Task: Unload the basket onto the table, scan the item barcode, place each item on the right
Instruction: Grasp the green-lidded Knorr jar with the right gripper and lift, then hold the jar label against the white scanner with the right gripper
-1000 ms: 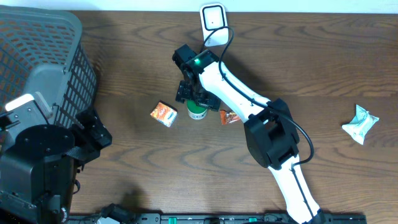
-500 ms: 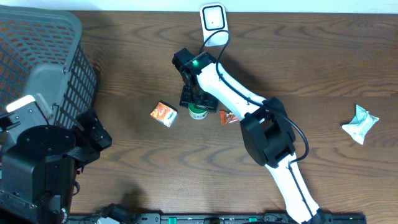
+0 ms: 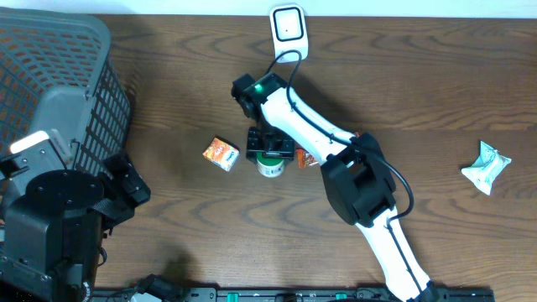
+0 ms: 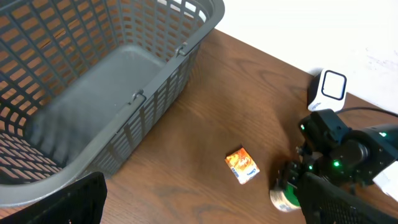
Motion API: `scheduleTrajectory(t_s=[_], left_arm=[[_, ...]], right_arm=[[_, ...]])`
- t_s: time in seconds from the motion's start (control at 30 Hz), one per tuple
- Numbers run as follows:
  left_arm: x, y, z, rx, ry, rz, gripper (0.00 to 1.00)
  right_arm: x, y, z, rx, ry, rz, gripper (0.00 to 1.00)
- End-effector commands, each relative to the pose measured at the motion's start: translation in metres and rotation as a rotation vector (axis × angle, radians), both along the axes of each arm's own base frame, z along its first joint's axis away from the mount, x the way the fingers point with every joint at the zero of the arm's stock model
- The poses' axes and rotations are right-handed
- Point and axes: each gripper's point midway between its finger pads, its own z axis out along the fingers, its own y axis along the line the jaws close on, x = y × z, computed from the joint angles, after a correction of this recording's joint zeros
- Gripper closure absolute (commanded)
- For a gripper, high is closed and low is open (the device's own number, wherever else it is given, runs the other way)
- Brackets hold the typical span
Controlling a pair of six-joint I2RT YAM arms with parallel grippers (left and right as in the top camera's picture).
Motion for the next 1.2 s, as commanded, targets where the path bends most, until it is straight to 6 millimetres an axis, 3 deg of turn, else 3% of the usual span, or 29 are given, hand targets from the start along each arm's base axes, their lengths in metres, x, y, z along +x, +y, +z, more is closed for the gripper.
scheduleTrajectory(t_s=[0.0, 0.17, 0.3, 0.43, 0.93, 1.07, 1.17], left_arm=[[0.000, 0.003, 0.002, 0.004, -0.004, 0.016, 0.02], [0.000, 0.002, 0.001, 0.002, -0.004, 0.014, 0.02], [0.000, 0.002, 0.001, 0.002, -0.004, 0.014, 0.02], [0.000, 0.002, 0.001, 0.002, -0.004, 0.014, 0.02], [0.000, 0.002, 0.001, 0.002, -0.004, 0.014, 0.02], [0.000, 0.002, 0.001, 0.002, -0.004, 0.014, 0.02], [0.000, 0.002, 0.001, 0.002, -0.004, 0.014, 0.02]], right_arm=[[0.002, -0.004, 0.014, 0.074, 0.062, 0.031, 0.61], [-0.005, -0.018, 0.044, 0.138, 0.172, 0.015, 0.65], [-0.010, -0.016, 0.060, 0.247, 0.245, 0.017, 0.66], [-0.012, -0.008, 0.070, 0.374, 0.291, 0.032, 0.57], [-0.010, -0.001, 0.079, 0.469, 0.324, -0.013, 0.57], [-0.004, -0.009, 0.073, 0.423, 0.287, 0.004, 0.57], [0.009, -0.018, 0.068, 0.377, 0.221, 0.025, 0.65]])
